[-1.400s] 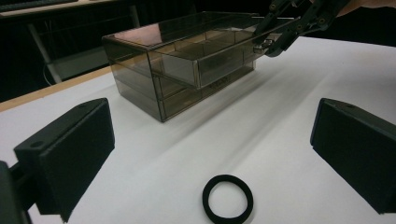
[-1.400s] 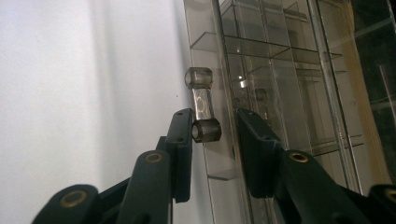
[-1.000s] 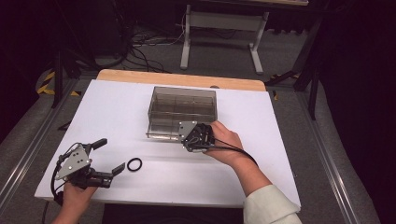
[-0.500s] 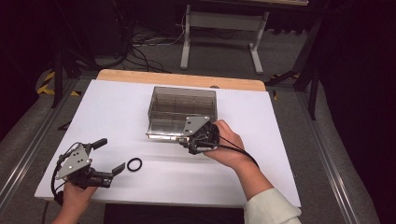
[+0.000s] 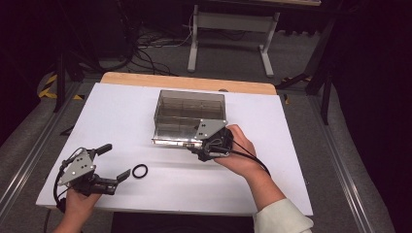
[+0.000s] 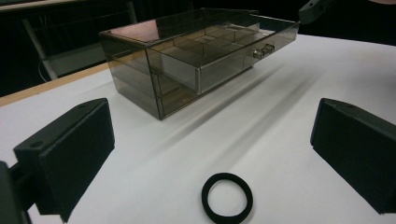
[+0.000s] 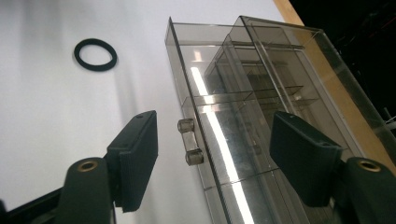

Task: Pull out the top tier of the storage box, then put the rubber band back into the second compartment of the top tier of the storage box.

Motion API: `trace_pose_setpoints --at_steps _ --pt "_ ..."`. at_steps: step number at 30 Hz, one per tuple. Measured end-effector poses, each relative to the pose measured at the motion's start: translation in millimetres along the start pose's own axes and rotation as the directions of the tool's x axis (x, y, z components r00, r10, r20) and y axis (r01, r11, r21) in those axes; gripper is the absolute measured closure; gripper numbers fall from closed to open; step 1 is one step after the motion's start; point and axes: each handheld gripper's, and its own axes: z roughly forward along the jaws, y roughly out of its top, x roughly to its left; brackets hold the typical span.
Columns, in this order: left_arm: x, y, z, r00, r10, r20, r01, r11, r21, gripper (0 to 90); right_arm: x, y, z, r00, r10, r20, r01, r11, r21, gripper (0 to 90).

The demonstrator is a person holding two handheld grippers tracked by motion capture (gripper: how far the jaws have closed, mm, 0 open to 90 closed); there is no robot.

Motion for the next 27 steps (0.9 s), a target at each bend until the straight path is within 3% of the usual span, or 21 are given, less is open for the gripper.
trace_pose_setpoints --at_steps 9,16,24,27 --pt "-1.6 0.0 1.3 1.0000 0.003 0.000 -0.003 0.9999 0.013 0.3 4.0 -18.3 -15.5 0.9971 0.071 0.026 -0.069 0.996 -0.059 28.2" --pt "-0.2 0.3 2.5 0.9999 0.011 0.000 -0.011 0.9998 0.019 0.2 7.1 -35.0 -33.8 0.9878 0.143 0.062 -0.134 0.983 -0.128 20.1" --pt "0.1 0.5 2.0 0.9999 0.012 0.001 -0.012 0.9997 0.022 0.3 12.7 -54.8 -52.5 0.9662 0.236 0.105 -0.213 0.958 -0.190 12.8" --pt "-0.7 0.9 2.0 1.0000 0.010 0.002 -0.010 0.9997 0.022 0.2 17.2 -70.9 -60.1 0.9491 0.294 0.114 -0.264 0.939 -0.220 10.1"
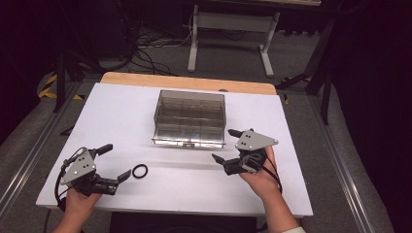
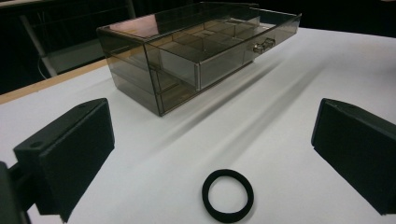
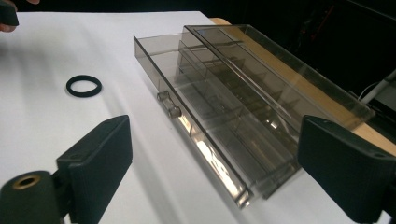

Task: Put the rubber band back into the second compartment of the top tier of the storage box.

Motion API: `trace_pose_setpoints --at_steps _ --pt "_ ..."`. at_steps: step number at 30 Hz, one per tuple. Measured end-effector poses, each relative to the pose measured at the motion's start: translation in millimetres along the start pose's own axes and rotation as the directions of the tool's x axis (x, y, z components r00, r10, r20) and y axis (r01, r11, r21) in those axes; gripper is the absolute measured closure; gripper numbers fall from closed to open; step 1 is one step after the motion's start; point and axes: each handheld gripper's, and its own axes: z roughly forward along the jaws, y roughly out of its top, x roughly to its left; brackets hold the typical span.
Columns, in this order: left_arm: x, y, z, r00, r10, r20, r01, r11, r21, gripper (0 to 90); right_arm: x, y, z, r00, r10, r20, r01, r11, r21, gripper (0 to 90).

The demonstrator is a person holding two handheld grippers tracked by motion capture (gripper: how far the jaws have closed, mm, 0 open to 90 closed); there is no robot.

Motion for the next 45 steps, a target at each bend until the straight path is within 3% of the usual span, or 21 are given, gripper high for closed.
trace_pose_setpoints --at_steps 2,3,4,23,26,35,39,45 --pt "-0.5 0.3 -0.1 1.0000 -0.001 -0.001 0.001 1.0000 0.002 0.3 0.1 -5.1 -2.8 0.9998 0.017 0.009 -0.017 1.000 -0.010 9.7" --pt "-0.3 0.5 0.0 1.0000 0.001 0.000 -0.001 1.0000 0.002 0.2 -0.6 -16.4 -7.5 0.9979 0.064 0.002 -0.064 0.997 -0.044 9.7" --pt "0.3 0.8 0.1 1.0000 0.005 -0.001 -0.005 1.0000 0.000 0.2 -1.1 -20.2 -8.8 0.9973 0.073 0.002 -0.073 0.997 -0.037 9.1" --pt "3.3 2.3 -1.1 0.9998 -0.016 0.011 0.016 0.9998 0.012 0.1 -5.6 -72.2 -28.7 0.9887 0.139 0.056 -0.135 0.988 -0.068 2.5" --pt "3.9 2.3 -0.8 0.9999 -0.010 0.012 0.010 0.9998 0.017 0.1 -5.8 -89.8 -26.5 0.9863 0.154 0.061 -0.150 0.987 -0.063 1.3" --pt "3.0 4.2 1.1 0.9995 0.024 0.020 -0.024 0.9989 0.039 0.1 -10.0 -106.2 -24.5 0.9798 0.190 0.063 -0.185 0.980 -0.073 0.8" --pt "2.2 4.9 3.2 0.9997 0.017 0.020 -0.018 0.9986 0.051 0.2 -14.8 -112.7 -19.4 0.9746 0.218 0.052 -0.216 0.976 -0.040 0.8" --pt "4.2 6.2 4.4 0.9996 -0.001 0.027 -0.001 0.9979 0.065 0.4 -13.9 -112.5 -17.7 0.9759 0.212 0.051 -0.210 0.977 -0.042 0.8"
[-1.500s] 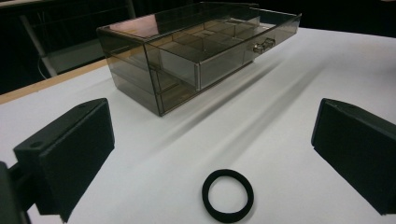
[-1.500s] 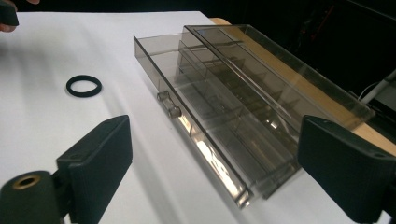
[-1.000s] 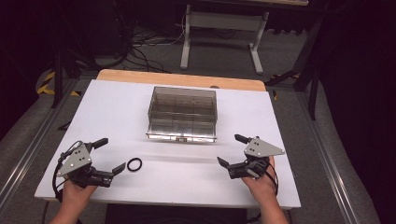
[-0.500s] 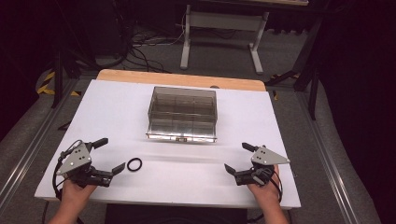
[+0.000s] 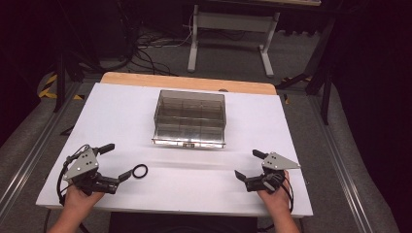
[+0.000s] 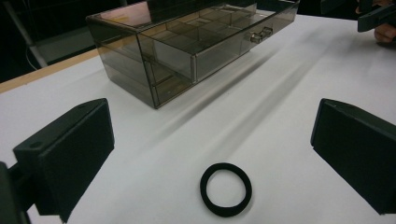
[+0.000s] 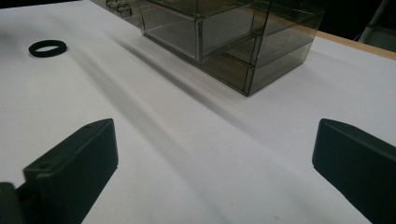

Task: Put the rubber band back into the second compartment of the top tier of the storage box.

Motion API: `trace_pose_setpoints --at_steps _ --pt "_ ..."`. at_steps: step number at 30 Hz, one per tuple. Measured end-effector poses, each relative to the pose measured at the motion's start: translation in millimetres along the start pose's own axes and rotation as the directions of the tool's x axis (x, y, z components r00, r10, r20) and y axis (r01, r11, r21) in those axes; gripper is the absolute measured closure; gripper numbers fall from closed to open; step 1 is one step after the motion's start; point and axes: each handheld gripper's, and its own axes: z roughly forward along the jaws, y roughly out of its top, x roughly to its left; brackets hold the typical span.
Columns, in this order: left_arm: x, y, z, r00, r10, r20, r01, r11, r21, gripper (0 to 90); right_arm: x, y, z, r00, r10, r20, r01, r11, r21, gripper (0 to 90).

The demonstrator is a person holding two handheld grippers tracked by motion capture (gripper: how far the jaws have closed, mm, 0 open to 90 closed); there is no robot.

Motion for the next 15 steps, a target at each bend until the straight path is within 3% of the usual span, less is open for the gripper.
trace_pose_setpoints --at_steps 7,9,10,11,13,14,15 --pt "3.0 4.7 5.1 1.0000 0.006 0.007 -0.006 0.9975 0.070 2.2 1.2 -0.1 1.6 1.0000 0.000 -0.003 0.000 1.000 0.008 0.9" --pt "4.0 6.6 7.6 0.9996 0.003 -0.029 0.000 0.9932 0.117 4.3 1.4 -0.4 1.8 1.0000 0.001 -0.004 -0.001 1.000 0.007 1.1" --pt "7.0 7.7 9.9 0.9995 -0.010 -0.029 0.015 0.9884 0.151 5.9 1.7 -0.6 2.2 1.0000 -0.002 0.001 0.002 1.000 0.012 1.2" --pt "7.0 7.7 9.9 0.9995 -0.010 -0.029 0.015 0.9884 0.151 8.1 1.7 -0.7 2.2 1.0000 -0.001 0.003 0.001 1.000 0.012 1.2" --pt "11.8 9.2 13.8 0.9986 -0.052 0.000 0.051 0.9806 0.189 9.9 1.6 -0.9 2.1 1.0000 0.001 0.005 -0.001 1.000 0.013 1.3" --pt "13.9 10.3 14.7 0.9991 -0.043 0.001 0.042 0.9791 0.199 10.9 1.6 -1.1 2.2 1.0000 0.002 0.006 -0.002 1.000 0.013 1.3" --pt "14.2 11.1 16.2 0.9979 -0.064 0.011 0.060 0.9753 0.213 12.1 1.5 -1.1 2.3 1.0000 0.004 0.005 -0.004 1.000 0.014 1.4"
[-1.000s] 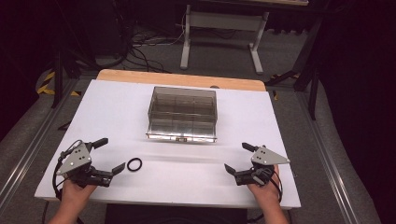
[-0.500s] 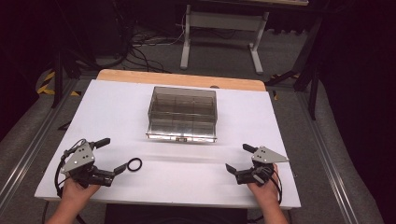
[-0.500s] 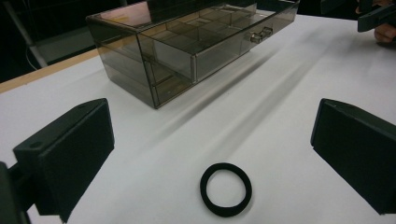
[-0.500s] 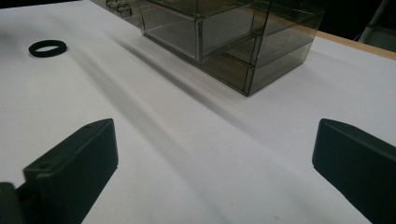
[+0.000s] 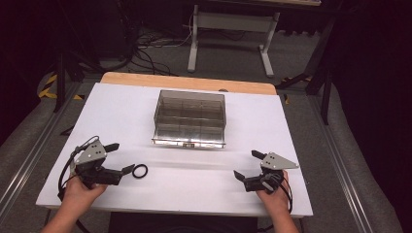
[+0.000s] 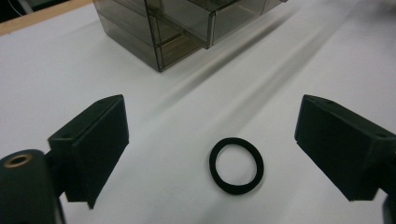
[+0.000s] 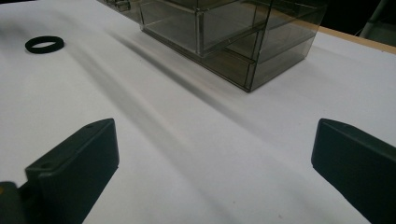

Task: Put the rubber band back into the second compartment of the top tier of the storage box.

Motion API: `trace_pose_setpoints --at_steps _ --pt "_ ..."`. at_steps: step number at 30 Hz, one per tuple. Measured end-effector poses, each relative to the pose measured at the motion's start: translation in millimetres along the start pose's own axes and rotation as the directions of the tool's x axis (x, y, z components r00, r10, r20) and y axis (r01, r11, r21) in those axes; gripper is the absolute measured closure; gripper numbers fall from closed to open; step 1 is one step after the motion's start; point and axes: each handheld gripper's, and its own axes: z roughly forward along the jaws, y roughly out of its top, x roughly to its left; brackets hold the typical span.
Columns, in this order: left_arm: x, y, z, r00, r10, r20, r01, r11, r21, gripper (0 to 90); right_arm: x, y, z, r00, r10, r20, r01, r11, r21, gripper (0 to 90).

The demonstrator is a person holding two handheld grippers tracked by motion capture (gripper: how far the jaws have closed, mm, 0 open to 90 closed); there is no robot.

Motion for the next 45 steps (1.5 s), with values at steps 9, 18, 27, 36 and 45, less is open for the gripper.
trace_pose_setpoints --at_steps 9,18,27,36,45 --pt "4.5 9.7 11.6 0.9996 -0.018 0.024 0.015 0.9943 0.105 14.9 0.5 -0.2 1.0 1.0000 0.001 -0.001 -0.001 1.000 0.009 1.8" --pt "8.0 16.2 20.3 0.9982 -0.020 0.056 0.011 0.9856 0.169 21.7 0.8 -0.3 1.3 1.0000 0.001 -0.005 -0.001 1.000 0.015 2.1" --pt "12.3 20.2 24.5 0.9945 -0.036 0.098 0.010 0.9671 0.254 38.7 0.5 -0.5 1.9 0.9999 0.009 -0.008 -0.009 1.000 0.019 2.3" --pt "12.0 22.9 34.0 0.9932 -0.045 0.107 0.004 0.9350 0.354 44.8 0.7 -0.5 2.2 0.9999 0.008 -0.006 -0.008 1.000 0.024 2.4" --pt "12.4 22.5 45.0 0.9942 -0.045 0.098 -0.002 0.8974 0.441 48.4 0.8 -0.6 2.5 1.0000 0.004 -0.007 -0.004 1.000 0.026 2.4"
